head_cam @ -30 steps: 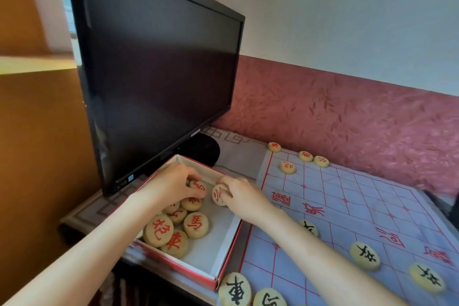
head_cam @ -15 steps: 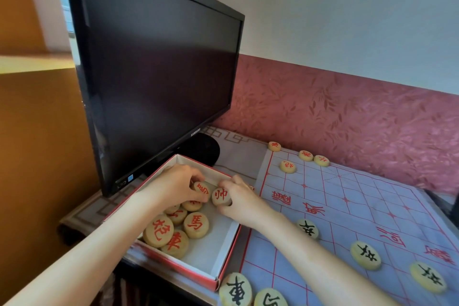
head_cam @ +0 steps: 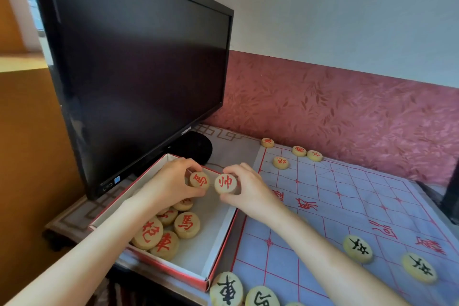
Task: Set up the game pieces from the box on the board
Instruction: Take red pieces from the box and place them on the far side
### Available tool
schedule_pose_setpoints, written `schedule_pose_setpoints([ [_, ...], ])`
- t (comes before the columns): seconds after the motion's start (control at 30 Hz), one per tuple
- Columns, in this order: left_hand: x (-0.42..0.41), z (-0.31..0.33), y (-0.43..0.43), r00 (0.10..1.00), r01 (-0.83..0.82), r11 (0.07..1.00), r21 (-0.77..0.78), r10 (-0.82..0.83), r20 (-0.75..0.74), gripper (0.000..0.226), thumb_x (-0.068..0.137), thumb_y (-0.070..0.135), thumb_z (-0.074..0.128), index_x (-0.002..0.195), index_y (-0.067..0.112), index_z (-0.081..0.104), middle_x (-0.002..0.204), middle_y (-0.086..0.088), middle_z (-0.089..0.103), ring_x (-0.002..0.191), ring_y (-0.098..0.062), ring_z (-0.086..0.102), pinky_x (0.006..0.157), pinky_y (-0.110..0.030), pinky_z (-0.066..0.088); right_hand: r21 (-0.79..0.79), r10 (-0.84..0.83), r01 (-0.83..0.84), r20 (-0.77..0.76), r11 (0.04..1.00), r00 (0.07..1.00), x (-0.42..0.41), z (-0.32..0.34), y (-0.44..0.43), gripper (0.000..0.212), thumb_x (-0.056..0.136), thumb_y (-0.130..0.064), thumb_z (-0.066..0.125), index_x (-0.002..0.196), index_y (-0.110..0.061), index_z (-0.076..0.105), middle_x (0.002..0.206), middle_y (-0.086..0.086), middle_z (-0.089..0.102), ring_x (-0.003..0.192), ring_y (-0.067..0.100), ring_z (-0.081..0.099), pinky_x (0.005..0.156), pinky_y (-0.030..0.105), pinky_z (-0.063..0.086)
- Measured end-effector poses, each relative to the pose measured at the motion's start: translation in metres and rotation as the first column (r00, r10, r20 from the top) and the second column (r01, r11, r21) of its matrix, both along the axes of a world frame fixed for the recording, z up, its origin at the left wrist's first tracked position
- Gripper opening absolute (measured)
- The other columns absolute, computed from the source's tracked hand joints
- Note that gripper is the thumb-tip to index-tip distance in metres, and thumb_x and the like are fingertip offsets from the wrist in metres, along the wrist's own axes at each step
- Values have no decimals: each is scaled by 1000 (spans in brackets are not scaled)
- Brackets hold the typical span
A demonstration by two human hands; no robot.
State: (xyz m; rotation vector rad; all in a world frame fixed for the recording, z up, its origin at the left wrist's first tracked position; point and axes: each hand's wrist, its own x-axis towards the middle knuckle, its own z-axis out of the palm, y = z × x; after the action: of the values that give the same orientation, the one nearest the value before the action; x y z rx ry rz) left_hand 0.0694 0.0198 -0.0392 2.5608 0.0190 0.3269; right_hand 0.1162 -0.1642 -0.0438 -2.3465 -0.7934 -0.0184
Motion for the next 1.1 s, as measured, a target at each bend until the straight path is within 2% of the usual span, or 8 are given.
schedule_pose_setpoints([
  [0.13,10,5,-13,997,55,998,-44,-52,57,45,67,33,77,107,28,58,101,11,58,85,1,52,63,-5,36,67,-40,39,10,997,999,6,9,-18,49,76,-18,72,121,-18,52,109,-6,47,104,10,49,83,21,37],
  [0.27,24,8,-33,990,118,986,-117,-107,96,45,65,26,80,105,22,60,99,6,60,86,0,56,68,-5,39,87,-72,72,3,994,997,14,13,-39,47,74,-17,73,117,-20,54,105,-8,48,97,8,48,78,19,36],
  [0.37,33,10,-49,985,150,977,-151,-135,106,42,66,27,79,103,22,61,98,6,61,86,0,57,73,-10,45,81,-96,95,6,992,995,20,15,-55,47,73,-17,74,116,-21,54,98,-14,45,93,5,47,71,12,35],
  [0.6,58,10,-89,978,202,973,-113,-193,83,44,67,29,79,106,22,60,101,5,63,92,-7,59,85,-26,50,54,-176,179,-48,982,983,40,16,-111,50,72,-16,76,116,-22,56,109,-8,51,101,8,49,81,21,37],
  [0.83,92,7,-150,953,295,949,-114,-283,107,40,71,27,76,108,19,61,101,9,61,92,-3,55,75,-4,40,18,-339,344,-125,939,932,80,12,-190,49,70,-17,79,114,-20,57,101,-6,56,81,-2,48,63,13,34],
  [0.9,104,5,-166,945,321,942,-100,-312,99,42,72,26,75,109,16,61,100,8,61,95,-6,56,81,-10,43,20,-392,400,-164,916,905,97,9,-211,50,69,-13,79,114,-15,58,98,-3,57,75,-3,47,61,12,34],
  [1.0,122,1,-185,945,325,940,-102,-320,61,41,71,28,75,108,17,61,102,4,63,97,-10,57,90,-29,48,42,-476,494,-206,869,855,127,3,-238,50,68,-6,79,113,-7,59,104,6,64,81,9,55,63,16,38],
  [1.1,139,-2,-198,948,320,940,-119,-317,40,41,70,29,76,107,20,61,102,5,64,95,-8,58,87,-23,47,52,-541,563,-219,825,812,159,-1,-252,48,67,-2,79,112,-3,60,98,7,63,88,18,55,60,12,40],
])
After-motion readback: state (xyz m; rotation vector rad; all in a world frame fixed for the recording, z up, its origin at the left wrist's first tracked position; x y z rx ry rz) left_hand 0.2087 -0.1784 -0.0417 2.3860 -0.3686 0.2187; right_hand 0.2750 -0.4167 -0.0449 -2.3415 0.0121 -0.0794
